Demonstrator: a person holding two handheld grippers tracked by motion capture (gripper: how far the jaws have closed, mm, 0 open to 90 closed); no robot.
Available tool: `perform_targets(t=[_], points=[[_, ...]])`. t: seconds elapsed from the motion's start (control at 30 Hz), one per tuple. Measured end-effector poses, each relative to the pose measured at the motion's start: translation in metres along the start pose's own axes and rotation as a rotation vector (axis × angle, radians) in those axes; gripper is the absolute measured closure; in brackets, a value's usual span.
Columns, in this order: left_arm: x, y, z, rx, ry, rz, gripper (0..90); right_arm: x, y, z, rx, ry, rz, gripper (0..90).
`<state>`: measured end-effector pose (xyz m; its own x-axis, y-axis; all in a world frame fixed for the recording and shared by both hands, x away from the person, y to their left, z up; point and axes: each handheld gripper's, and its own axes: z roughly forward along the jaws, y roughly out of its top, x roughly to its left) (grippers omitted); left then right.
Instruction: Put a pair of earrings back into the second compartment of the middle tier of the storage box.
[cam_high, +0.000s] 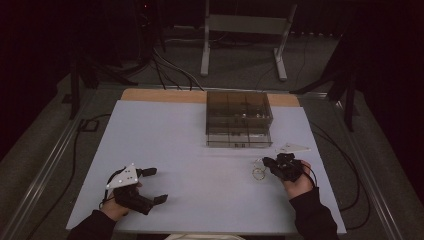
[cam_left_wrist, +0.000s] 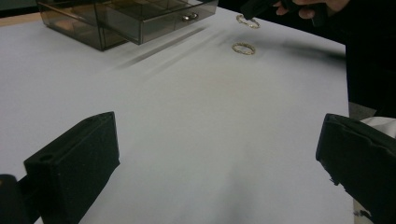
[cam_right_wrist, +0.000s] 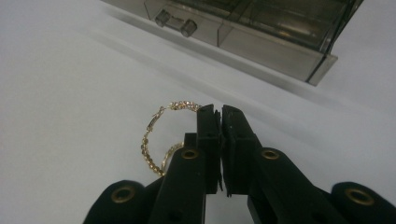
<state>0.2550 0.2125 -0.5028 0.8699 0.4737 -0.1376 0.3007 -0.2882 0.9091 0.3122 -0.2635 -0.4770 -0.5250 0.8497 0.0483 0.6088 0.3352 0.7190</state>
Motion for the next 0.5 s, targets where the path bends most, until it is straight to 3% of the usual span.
perform_targets(t=[0.5], points=[[0.0, 0.001, 0.0, -0.01, -0.003, -0.006, 0.4, 0.008, 0.022, 0.004, -0.028, 0.009, -0.035, 87.1]])
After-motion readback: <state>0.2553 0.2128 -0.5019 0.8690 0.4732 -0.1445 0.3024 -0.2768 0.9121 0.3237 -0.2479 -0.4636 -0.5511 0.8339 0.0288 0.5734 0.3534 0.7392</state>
